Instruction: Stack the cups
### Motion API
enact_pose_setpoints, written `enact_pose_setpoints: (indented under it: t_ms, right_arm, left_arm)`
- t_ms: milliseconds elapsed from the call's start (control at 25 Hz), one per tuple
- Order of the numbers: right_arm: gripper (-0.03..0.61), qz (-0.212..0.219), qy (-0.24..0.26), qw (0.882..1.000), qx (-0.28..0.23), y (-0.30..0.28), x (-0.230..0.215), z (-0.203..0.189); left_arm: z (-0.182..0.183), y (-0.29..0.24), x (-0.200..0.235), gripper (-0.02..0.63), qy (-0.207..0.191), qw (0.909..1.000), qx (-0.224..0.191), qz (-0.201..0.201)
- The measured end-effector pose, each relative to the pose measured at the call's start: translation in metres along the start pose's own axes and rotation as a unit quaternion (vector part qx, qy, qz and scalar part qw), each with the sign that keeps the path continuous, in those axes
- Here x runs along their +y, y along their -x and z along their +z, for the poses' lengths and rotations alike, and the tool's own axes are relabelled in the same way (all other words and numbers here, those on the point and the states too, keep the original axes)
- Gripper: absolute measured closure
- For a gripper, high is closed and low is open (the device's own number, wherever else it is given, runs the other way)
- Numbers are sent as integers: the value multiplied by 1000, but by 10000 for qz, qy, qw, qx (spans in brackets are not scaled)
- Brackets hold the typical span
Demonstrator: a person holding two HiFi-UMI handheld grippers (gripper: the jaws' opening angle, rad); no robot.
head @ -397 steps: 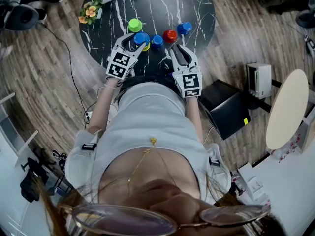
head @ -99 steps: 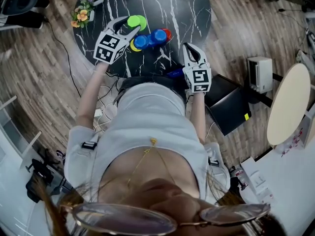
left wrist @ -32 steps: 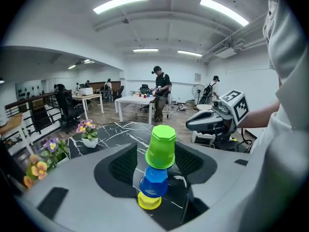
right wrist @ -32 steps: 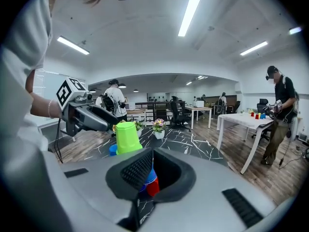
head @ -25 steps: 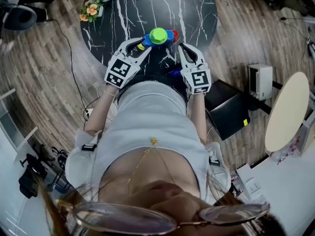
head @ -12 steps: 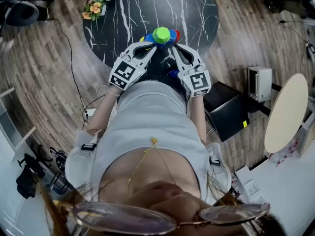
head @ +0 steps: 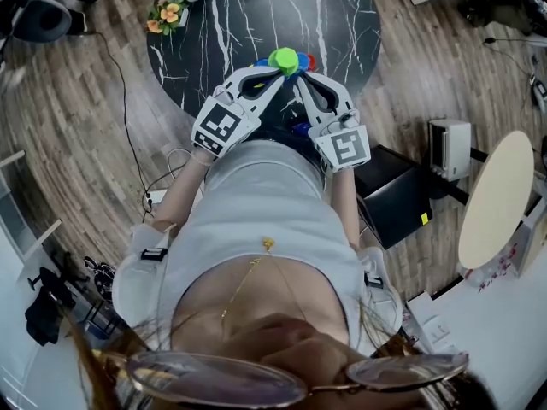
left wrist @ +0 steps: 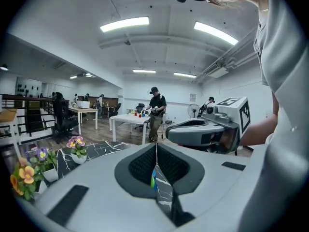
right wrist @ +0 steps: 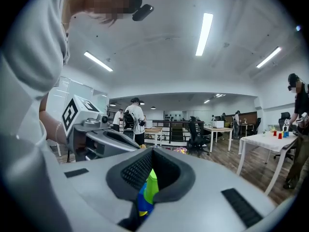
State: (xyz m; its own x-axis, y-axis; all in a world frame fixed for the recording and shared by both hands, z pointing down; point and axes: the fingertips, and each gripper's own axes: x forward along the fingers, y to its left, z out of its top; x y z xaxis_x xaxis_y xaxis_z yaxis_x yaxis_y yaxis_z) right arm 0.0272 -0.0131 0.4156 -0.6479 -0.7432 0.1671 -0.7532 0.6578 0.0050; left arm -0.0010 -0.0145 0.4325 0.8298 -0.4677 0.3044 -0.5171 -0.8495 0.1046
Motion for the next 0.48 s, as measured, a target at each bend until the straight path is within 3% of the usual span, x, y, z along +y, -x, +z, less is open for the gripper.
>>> enact_pose_setpoints:
  t_ms: [480]
  right_arm:
    - [563,97,107,9998,-154,2,6,19]
  left_arm:
    - [27,6,-7,580,-38,9995,-321,-73]
